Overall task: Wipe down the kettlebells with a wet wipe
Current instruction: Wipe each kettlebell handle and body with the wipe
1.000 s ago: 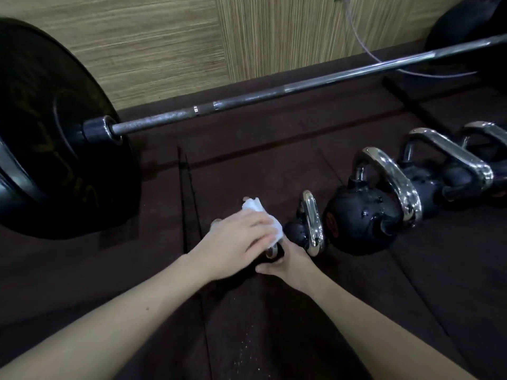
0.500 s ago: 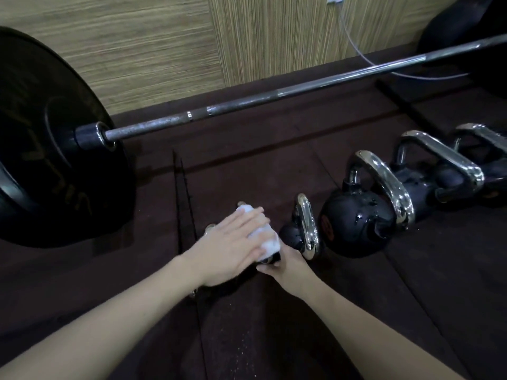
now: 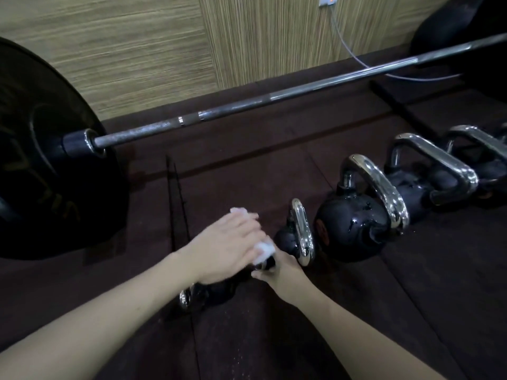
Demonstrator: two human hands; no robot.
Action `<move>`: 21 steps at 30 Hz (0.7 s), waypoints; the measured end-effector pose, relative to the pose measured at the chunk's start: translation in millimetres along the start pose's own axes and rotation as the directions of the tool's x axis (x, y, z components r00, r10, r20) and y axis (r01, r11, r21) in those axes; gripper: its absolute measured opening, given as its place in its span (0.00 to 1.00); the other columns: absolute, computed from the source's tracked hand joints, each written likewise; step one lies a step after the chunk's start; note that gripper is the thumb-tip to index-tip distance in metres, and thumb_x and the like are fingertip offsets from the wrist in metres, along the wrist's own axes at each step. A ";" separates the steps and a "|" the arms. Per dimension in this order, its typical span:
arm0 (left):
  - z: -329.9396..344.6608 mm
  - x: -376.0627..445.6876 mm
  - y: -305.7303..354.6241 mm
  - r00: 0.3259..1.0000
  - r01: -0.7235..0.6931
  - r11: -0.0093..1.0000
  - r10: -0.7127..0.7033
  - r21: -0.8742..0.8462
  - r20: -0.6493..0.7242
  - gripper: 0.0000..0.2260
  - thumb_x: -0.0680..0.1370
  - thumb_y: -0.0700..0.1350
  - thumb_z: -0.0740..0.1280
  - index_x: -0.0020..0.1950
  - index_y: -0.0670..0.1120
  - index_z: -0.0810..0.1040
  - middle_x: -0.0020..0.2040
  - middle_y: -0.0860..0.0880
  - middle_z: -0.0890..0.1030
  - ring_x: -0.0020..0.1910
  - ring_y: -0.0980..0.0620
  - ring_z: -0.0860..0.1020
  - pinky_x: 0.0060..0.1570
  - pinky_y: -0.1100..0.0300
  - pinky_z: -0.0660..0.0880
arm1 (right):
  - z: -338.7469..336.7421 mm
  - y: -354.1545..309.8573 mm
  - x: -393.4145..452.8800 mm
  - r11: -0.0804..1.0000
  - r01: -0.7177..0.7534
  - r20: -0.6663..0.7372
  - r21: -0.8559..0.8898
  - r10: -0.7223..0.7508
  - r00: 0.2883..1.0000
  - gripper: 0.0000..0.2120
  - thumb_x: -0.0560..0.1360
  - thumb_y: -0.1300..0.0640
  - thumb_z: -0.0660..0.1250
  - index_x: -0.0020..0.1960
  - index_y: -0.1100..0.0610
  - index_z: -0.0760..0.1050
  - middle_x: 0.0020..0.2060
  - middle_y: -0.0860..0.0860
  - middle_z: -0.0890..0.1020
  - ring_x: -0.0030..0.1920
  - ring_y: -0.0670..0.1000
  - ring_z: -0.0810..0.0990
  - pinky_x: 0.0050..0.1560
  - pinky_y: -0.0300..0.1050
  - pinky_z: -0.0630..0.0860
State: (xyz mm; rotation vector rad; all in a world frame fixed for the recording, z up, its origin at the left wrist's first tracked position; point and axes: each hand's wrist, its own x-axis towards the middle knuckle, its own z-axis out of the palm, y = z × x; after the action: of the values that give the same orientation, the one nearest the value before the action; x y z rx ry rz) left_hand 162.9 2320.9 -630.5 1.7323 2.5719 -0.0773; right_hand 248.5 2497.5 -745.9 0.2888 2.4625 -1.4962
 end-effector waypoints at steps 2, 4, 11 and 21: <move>1.5 10.3 -20.5 0.979 0.204 0.957 -0.194 -0.206 0.065 0.24 0.87 0.57 0.47 0.63 0.49 0.79 0.63 0.54 0.78 0.75 0.49 0.71 0.78 0.48 0.64 | 2.7 2.2 2.4 0.999 -0.006 0.002 0.038 0.006 1.000 0.42 0.72 0.54 0.79 0.79 0.40 0.63 0.75 0.45 0.73 0.62 0.42 0.77 0.73 0.50 0.73; 2.1 16.8 -31.3 0.938 0.345 0.852 -0.321 -0.394 0.127 0.24 0.86 0.61 0.45 0.59 0.53 0.78 0.60 0.60 0.76 0.75 0.54 0.69 0.75 0.50 0.68 | 1.1 -2.5 0.3 0.998 -0.030 0.039 0.056 0.028 0.999 0.44 0.73 0.55 0.79 0.81 0.37 0.59 0.80 0.37 0.61 0.72 0.45 0.74 0.77 0.49 0.68; 5.1 -6.9 12.6 1.000 0.019 1.000 -0.019 0.017 0.010 0.22 0.88 0.59 0.52 0.73 0.48 0.74 0.73 0.48 0.74 0.84 0.44 0.59 0.83 0.46 0.52 | 5.4 4.0 1.2 0.992 -0.032 0.023 0.118 0.030 0.999 0.49 0.64 0.39 0.78 0.80 0.43 0.62 0.66 0.50 0.81 0.63 0.47 0.81 0.69 0.54 0.77; 2.3 1.8 -2.3 0.981 0.193 0.978 -0.190 -0.081 0.047 0.29 0.85 0.68 0.51 0.73 0.48 0.74 0.73 0.52 0.73 0.85 0.49 0.56 0.84 0.48 0.53 | -1.6 -2.5 -3.1 0.995 0.054 -0.003 0.082 -0.054 0.999 0.38 0.72 0.57 0.79 0.78 0.46 0.66 0.63 0.52 0.83 0.54 0.45 0.81 0.68 0.50 0.77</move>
State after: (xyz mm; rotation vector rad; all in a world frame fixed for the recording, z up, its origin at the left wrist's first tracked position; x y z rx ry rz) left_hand 160.1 2321.6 -632.9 1.4369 2.6643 -0.0060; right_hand 250.6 2497.7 -742.1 0.2400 2.4310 -1.6224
